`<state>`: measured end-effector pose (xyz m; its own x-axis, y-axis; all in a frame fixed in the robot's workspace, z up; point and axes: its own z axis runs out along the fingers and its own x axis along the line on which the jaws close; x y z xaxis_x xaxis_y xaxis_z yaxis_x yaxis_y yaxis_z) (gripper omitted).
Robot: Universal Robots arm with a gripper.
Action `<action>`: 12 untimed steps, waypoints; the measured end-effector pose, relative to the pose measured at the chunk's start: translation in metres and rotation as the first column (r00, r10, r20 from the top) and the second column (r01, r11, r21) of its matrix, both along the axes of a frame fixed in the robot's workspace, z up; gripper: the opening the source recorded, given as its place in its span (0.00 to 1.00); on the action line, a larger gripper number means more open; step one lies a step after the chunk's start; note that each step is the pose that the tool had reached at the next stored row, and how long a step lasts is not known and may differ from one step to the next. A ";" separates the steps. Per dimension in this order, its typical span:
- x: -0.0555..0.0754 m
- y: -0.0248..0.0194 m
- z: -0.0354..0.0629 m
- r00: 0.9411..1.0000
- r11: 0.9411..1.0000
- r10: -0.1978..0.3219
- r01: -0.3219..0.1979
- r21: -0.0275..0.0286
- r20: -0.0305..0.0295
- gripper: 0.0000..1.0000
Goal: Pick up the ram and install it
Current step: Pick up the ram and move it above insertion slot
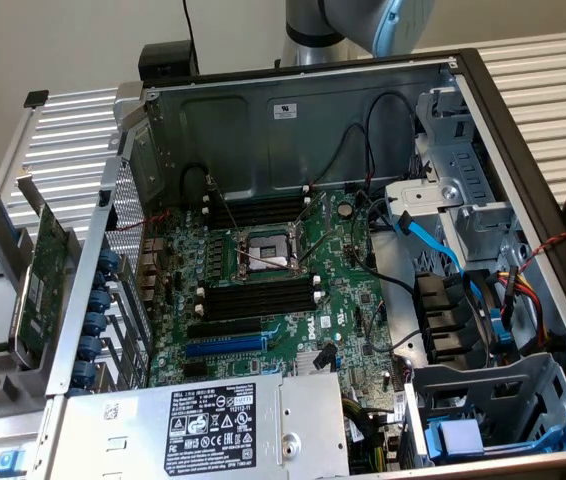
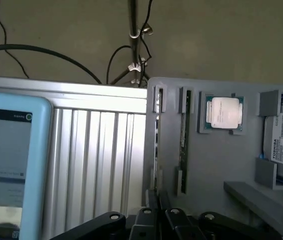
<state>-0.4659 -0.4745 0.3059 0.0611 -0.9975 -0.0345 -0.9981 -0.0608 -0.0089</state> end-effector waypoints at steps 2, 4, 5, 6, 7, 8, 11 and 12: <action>0.007 -0.0011 0.0076 1.000 1.000 0.000 0.000 0.005 0.000 0.13; 0.016 -0.0019 0.0151 1.000 1.000 0.000 0.000 0.010 0.000 0.13; 0.020 -0.0021 0.0188 1.000 1.000 0.000 0.000 0.012 0.000 0.13; 0.025 -0.0023 0.0223 1.000 1.000 0.000 0.000 0.014 0.000 0.13; 0.029 -0.0024 0.0257 1.000 1.000 0.000 0.000 0.016 0.000 0.13; 0.034 -0.0026 0.0292 1.000 1.000 0.000 0.000 0.019 0.000 0.13; 0.046 -0.0026 0.0379 1.000 1.000 0.000 0.000 0.025 0.000 0.13; 0.049 -0.0026 0.0406 1.000 1.000 0.000 0.000 0.026 0.000 0.13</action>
